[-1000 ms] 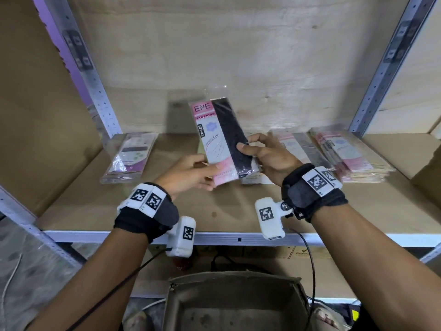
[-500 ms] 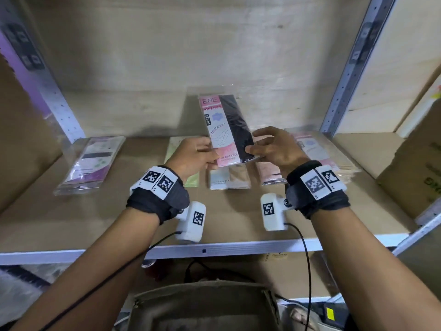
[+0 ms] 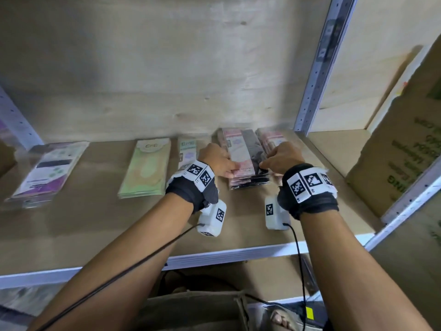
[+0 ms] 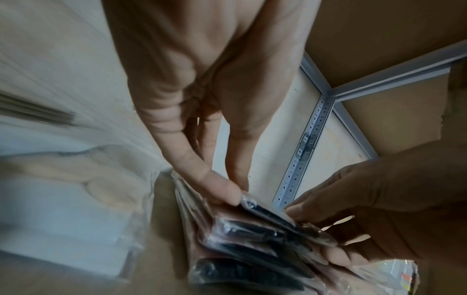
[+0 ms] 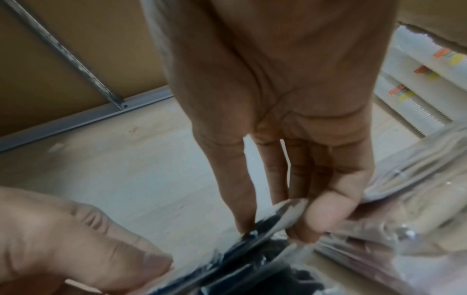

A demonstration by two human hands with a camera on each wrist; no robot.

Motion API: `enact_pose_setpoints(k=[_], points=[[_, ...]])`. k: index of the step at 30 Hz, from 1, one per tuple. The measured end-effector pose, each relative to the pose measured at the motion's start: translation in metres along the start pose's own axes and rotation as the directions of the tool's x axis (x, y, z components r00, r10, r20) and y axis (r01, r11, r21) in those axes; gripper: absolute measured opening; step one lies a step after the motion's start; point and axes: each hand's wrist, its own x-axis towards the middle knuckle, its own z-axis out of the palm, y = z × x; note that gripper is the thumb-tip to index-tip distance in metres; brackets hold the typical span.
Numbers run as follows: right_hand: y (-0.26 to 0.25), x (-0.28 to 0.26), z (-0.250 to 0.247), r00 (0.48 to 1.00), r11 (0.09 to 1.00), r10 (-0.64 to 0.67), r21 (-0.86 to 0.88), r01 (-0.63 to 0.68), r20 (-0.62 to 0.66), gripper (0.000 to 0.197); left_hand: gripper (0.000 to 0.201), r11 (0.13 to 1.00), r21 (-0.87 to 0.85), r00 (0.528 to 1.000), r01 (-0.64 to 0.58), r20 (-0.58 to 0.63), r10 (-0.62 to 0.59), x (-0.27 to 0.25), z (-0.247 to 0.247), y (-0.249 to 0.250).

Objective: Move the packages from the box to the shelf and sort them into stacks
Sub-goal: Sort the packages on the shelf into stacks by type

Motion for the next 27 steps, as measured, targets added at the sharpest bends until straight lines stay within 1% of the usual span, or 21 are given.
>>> enact_pose_setpoints(k=[2, 3, 6, 7, 9, 11, 12, 14, 16, 19, 21, 24, 26, 27], points=[[0.0, 0.001, 0.001, 1.0, 1.0, 0.006, -0.016, -0.006, -0.002, 0.047, 0.026, 0.997, -0.049, 0.997, 0.053, 0.062, -0.05, -0.002, 0.0, 0.002], [0.0, 0.001, 0.001, 1.0, 1.0, -0.001, -0.016, 0.001, -0.001, 0.046, 0.03, 0.994, -0.078, 0.995, 0.075, 0.079, -0.069, -0.004, 0.0, 0.004], [-0.002, 0.0, 0.001, 1.0, 1.0, -0.006, -0.02, 0.006, 0.004, 0.047, 0.039, 0.994, -0.08, 0.997, 0.071, 0.03, -0.069, -0.008, -0.001, 0.005], [-0.003, -0.001, 0.002, 1.0, 1.0, -0.006, -0.022, 0.006, 0.003, 0.048, 0.039, 0.992, -0.092, 0.996, 0.089, 0.039, -0.085, -0.009, -0.002, 0.005], [-0.004, -0.002, 0.003, 1.0, 1.0, -0.008, -0.024, 0.008, 0.006, 0.048, 0.033, 0.982, -0.131, 0.989, 0.134, 0.072, -0.125, -0.011, -0.003, 0.008], [-0.005, -0.003, 0.004, 1.0, 1.0, -0.01, -0.026, 0.01, 0.011, 0.047, 0.024, 0.983, -0.119, 0.989, 0.139, 0.075, -0.131, -0.012, -0.005, 0.009], [-0.005, -0.003, 0.004, 1.0, 1.0, -0.01, -0.027, 0.01, 0.013, 0.047, 0.026, 0.987, -0.096, 0.99, 0.126, 0.076, -0.119, -0.012, -0.005, 0.008], [-0.005, -0.004, 0.003, 1.0, 1.0, -0.007, -0.027, 0.008, 0.011, 0.046, 0.031, 0.995, -0.057, 0.996, 0.088, 0.036, -0.086, -0.013, -0.003, 0.006], [-0.006, -0.005, 0.002, 1.0, 1.0, -0.008, -0.023, 0.009, 0.011, 0.046, 0.028, 0.998, -0.04, 0.998, 0.055, -0.013, -0.056, -0.012, -0.003, 0.004], [-0.006, -0.007, 0.001, 1.0, 1.0, -0.008, -0.029, 0.008, 0.018, 0.047, 0.032, 0.997, -0.026, 0.997, 0.072, 0.01, -0.071, -0.013, -0.006, 0.005], [-0.007, -0.009, -0.001, 1.0, 0.999, -0.03, -0.035, 0.03, -0.003, 0.043, 0.033, 0.998, 0.031, 0.998, 0.061, -0.011, -0.061, -0.015, -0.013, 0.003], [-0.012, -0.01, -0.002, 0.985, 0.989, -0.149, -0.018, 0.148, -0.088, 0.03, 0.017, 0.997, 0.083, 0.995, -0.005, -0.101, 0.013, -0.02, -0.032, -0.004], [-0.02, -0.01, -0.003, 0.961, 0.974, -0.222, 0.017, 0.228, -0.164, 0.026, 0.014, 0.998, 0.067, 0.986, -0.021, -0.164, 0.032, -0.028, -0.05, -0.011], [-0.025, -0.011, -0.002, 0.951, 0.966, -0.243, 0.042, 0.255, -0.191, 0.024, 0.016, 0.998, 0.061, 0.98, -0.026, -0.197, 0.037, -0.033, -0.06, -0.017]])
